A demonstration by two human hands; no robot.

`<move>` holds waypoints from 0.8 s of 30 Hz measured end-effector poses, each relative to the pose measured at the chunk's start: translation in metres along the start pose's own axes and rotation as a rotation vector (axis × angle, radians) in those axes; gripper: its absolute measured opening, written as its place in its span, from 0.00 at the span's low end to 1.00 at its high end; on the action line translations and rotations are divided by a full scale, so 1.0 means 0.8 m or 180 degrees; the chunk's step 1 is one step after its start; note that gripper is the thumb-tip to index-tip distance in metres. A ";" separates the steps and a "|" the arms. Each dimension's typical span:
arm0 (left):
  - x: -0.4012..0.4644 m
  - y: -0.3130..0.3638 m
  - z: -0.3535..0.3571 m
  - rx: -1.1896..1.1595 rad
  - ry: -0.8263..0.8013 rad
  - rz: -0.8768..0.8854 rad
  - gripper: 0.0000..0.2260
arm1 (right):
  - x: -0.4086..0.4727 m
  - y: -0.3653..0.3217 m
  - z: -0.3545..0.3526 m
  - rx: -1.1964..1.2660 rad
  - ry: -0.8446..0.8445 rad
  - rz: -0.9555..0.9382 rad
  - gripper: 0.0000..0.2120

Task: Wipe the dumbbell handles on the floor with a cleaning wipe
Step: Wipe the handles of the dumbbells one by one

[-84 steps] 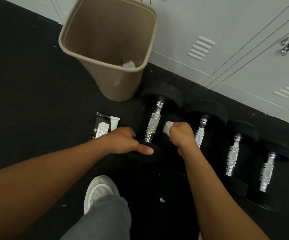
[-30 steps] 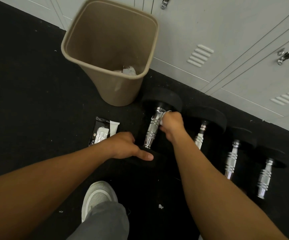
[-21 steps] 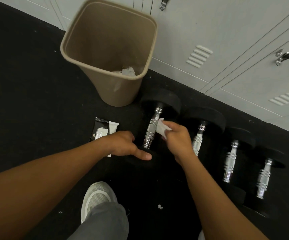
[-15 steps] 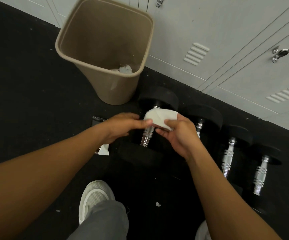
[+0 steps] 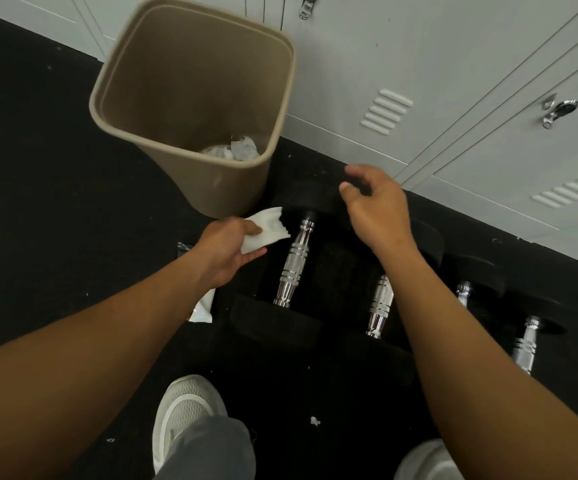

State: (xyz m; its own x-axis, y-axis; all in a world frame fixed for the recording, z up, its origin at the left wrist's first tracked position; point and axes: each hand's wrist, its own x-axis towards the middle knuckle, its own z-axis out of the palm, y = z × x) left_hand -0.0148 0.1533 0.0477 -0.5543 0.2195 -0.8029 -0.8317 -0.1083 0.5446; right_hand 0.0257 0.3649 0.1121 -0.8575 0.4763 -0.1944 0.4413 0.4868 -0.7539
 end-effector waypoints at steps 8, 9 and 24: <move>0.015 -0.003 -0.011 0.0051 -0.0006 -0.0252 0.19 | 0.024 0.001 0.016 -0.0910 -0.1253 -0.0200 0.25; 0.016 -0.003 -0.010 0.0108 0.0057 -0.0272 0.19 | 0.023 0.000 0.016 -0.0930 -0.1238 -0.0216 0.25; 0.018 -0.006 0.062 0.2625 -0.0505 0.0499 0.11 | 0.022 -0.001 0.013 -0.0852 -0.1212 -0.0137 0.25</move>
State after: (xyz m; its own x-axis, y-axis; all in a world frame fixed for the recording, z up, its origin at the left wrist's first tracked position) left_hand -0.0173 0.2047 0.0460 -0.5988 0.4007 -0.6934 -0.4220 0.5781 0.6984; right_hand 0.0076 0.3653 0.1031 -0.8905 0.1731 -0.4207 0.4129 0.6959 -0.5876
